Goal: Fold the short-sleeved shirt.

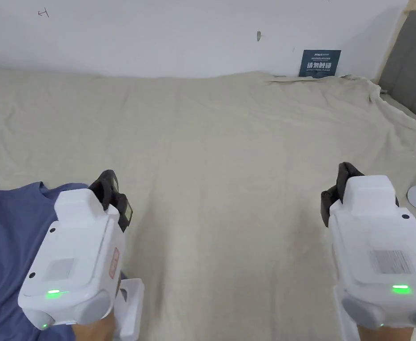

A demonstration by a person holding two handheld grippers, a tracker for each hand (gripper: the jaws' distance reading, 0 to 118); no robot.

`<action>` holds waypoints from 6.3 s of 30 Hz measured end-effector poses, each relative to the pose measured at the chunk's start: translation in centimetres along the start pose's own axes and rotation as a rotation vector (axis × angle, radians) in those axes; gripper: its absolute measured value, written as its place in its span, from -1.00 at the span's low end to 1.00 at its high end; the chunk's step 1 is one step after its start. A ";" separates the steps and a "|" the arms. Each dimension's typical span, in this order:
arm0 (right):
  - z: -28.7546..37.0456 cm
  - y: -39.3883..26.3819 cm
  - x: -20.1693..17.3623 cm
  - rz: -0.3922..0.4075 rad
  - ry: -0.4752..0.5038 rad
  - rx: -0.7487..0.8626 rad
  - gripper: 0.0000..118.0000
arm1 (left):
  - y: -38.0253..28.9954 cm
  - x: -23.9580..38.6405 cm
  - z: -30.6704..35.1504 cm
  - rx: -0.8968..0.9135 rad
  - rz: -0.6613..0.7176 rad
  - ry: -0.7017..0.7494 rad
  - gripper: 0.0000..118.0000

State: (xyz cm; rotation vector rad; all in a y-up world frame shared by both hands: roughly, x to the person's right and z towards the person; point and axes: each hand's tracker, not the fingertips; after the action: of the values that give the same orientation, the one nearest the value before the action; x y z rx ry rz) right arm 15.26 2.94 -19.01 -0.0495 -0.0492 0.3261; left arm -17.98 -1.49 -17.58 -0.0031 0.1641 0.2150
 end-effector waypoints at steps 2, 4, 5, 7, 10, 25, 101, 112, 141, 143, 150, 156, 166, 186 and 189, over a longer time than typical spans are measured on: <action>0.4 0.9 -1.3 0.195 -0.059 0.058 -1.00 | 0.9 -1.3 0.0 -0.001 0.264 -0.053 -1.00; 0.7 0.9 -2.9 0.448 -0.164 0.144 -1.00 | 1.0 -3.3 -0.5 -0.033 0.596 -0.172 -1.00; 0.8 0.5 -3.6 0.596 -0.216 0.197 -1.00 | 0.6 -4.1 -0.8 -0.043 0.761 -0.212 -1.00; 0.8 -0.4 -4.4 0.776 -0.279 0.300 -1.00 | -0.3 -5.3 -0.9 -0.025 0.993 -0.278 -1.00; 1.1 -0.5 -4.3 0.739 -0.247 0.299 -1.00 | -0.5 -5.3 -0.8 -0.042 0.990 -0.267 -1.00; 0.4 -0.3 0.9 -0.349 0.112 -0.061 -1.00 | -0.3 2.5 0.3 0.031 -0.368 0.017 -1.00; -0.2 7.7 -18.2 -0.260 0.576 0.063 -1.00 | 5.7 -17.2 9.4 0.042 -0.333 0.491 -1.00; 1.2 8.3 -21.9 -0.244 0.683 0.072 -1.00 | 6.4 -20.5 13.2 0.029 -0.347 0.596 -1.00; -4.7 4.0 -17.9 -0.182 0.519 -0.053 -1.00 | -5.9 -24.7 -11.6 -0.978 -0.126 0.374 0.83; -4.8 3.5 -17.4 -0.179 0.506 -0.064 -1.00 | -6.7 -24.5 -11.6 -1.015 -0.105 0.386 0.71; -4.5 3.1 -15.7 -0.183 0.463 -0.092 -1.00 | -7.1 -23.1 -10.7 -1.032 -0.029 0.389 -0.21; -4.3 3.0 -13.6 -0.206 0.439 -0.087 -1.00 | -5.0 -22.0 -9.3 -1.002 -0.058 0.320 -0.98; -3.8 3.1 -9.2 -0.250 0.383 -0.055 -1.00 | 5.5 -19.4 -8.1 -0.685 0.128 0.110 -1.00; -0.5 1.1 4.5 -0.269 0.064 -0.020 -1.00 | 12.0 10.9 -14.1 -0.573 -0.014 -0.594 -1.00; 0.6 0.8 6.3 -0.262 0.008 -0.022 -1.00 | 9.3 14.5 -14.3 -0.624 -0.076 -0.640 -1.00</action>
State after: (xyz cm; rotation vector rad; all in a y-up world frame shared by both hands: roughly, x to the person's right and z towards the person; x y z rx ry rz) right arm 20.94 5.80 -18.17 -0.0657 -0.0506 0.0631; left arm -8.32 10.37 -33.95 -0.5547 -0.5450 0.1754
